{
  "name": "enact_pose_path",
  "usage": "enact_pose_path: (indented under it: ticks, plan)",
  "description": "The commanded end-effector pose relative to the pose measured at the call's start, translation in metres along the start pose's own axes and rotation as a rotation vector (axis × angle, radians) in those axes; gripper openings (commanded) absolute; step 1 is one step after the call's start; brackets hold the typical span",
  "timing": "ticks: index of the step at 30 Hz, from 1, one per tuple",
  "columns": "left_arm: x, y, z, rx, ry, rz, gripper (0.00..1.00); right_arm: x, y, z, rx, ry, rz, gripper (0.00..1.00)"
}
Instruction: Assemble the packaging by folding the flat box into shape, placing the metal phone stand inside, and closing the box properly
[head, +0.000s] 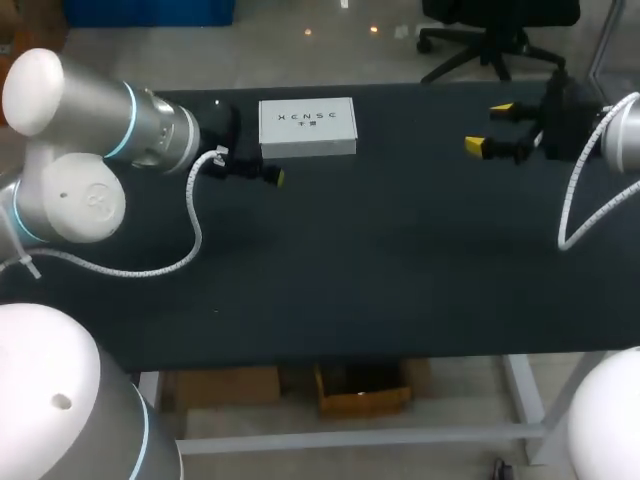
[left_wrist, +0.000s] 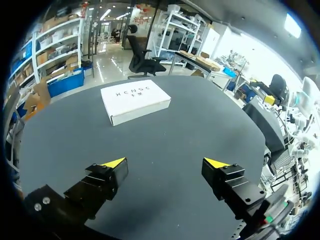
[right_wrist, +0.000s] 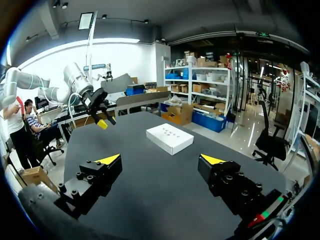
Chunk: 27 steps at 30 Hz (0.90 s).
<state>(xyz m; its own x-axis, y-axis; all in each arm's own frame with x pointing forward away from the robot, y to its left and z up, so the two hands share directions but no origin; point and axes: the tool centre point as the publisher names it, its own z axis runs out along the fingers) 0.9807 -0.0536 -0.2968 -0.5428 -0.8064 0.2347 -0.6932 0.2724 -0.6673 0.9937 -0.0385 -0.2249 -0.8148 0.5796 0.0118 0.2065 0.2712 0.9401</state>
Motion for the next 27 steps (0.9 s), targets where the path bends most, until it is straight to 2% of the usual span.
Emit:
enact_pose_path:
  ticks: [1,6,11,17,27]
  plan:
    - [0.004,0.008,-0.008,0.065,-0.077,0.043,1.0,0.0,-0.001,-0.001,-0.005,0.002,-0.001,1.0]
    - [-0.003,0.013,-0.023,0.177,-0.097,0.133,1.0,0.0,-0.001,-0.001,-0.005,0.002,-0.001,1.0]
    - [-0.009,0.011,-0.034,0.215,-0.088,0.211,1.0,0.0,-0.001,-0.001,-0.005,0.002,-0.001,1.0]
    - [-0.015,0.003,-0.04,0.171,-0.081,0.242,1.0,0.0,-0.001,-0.001,-0.005,0.002,-0.001,1.0]
    - [-0.02,-0.002,-0.046,0.143,-0.04,0.214,1.0,0.0,-0.001,-0.001,-0.005,0.002,-0.001,1.0]
